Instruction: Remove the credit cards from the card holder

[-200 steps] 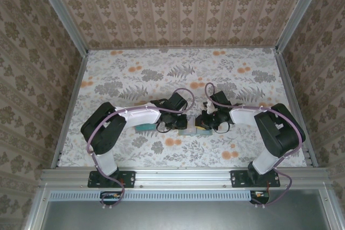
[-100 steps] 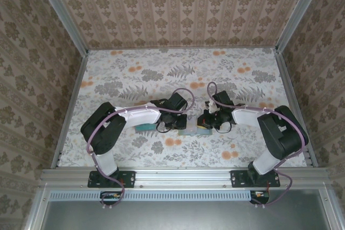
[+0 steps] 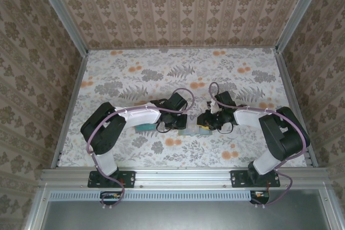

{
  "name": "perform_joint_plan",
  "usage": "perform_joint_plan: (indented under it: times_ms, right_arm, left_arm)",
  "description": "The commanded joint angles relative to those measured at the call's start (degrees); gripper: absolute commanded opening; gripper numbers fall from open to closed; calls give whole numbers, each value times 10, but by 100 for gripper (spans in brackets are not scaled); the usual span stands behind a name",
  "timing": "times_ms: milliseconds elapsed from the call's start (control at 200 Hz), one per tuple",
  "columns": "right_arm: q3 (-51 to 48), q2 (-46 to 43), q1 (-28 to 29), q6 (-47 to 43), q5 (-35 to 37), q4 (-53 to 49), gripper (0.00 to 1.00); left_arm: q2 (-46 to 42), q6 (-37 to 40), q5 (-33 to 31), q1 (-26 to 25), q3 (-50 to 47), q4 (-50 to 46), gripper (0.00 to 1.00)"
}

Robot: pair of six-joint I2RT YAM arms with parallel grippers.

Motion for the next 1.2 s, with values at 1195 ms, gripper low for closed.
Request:
perform_joint_plan:
  times_ms: [1195]
  right_arm:
    - [-68, -82, -49, -21, 37, -42, 11]
  left_arm:
    - [9, 5, -11, 2, -6, -39, 3]
